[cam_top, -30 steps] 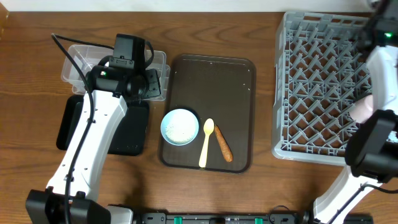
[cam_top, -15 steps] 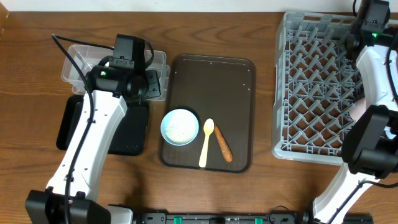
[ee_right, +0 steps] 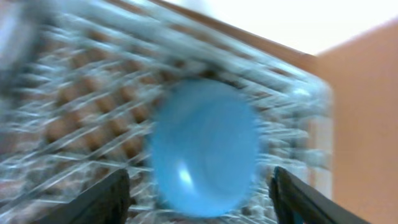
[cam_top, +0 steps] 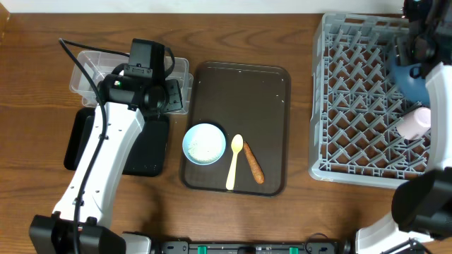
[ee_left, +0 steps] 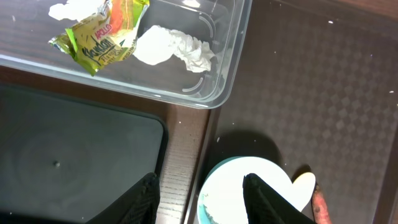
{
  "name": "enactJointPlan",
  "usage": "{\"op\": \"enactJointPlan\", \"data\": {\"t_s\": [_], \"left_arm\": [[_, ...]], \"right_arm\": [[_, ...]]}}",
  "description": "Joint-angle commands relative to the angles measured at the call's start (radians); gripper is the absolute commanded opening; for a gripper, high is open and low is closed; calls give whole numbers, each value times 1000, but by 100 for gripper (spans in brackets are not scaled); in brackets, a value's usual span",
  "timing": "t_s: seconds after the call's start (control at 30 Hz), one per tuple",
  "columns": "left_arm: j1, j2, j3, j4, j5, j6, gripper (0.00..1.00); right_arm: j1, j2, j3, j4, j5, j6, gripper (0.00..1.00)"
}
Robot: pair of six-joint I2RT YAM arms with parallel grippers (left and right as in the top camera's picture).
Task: Sort waste into correct bins and load items into the dishwasher rack
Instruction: 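Set blue bowl in rack's back right and release right gripper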
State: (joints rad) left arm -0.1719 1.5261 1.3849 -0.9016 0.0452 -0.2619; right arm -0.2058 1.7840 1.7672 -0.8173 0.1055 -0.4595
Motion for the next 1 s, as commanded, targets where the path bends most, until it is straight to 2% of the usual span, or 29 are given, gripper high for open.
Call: {"op": "enactJointPlan", "data": {"t_s": [0.0, 0.1, 0.3, 0.37, 0.43, 0.53, 0.67, 0.8, 0.97], "left_arm": [[3, 4, -3, -3, -9, -5, 46], [3, 4, -3, -2, -9, -5, 46], [3, 4, -3, -3, -9, -5, 47], [3, 4, -3, -2, -9, -5, 52], [3, 4, -3, -2, -9, -5, 52], [3, 4, -3, -2, -9, -5, 53], [2, 4, -3, -3, -7, -5, 52], [2, 4, -4, -18, 43, -6, 52], [-30, 4, -31, -57, 61, -5, 52]], "right_arm": [[29, 3, -1, -76, -385, 18, 65], [80, 7, -1, -173, -483, 18, 64], [234, 8, -2, -316, -555, 18, 67], [299, 8, -10, -352, -554, 18, 68], [369, 8, -37, -364, -555, 18, 68], [460, 8, -110, -351, -544, 19, 67], [538, 8, -231, -252, -530, 135, 69], [561, 8, -290, -170, -426, 256, 69], [550, 8, -288, -145, -348, 272, 70]]}}
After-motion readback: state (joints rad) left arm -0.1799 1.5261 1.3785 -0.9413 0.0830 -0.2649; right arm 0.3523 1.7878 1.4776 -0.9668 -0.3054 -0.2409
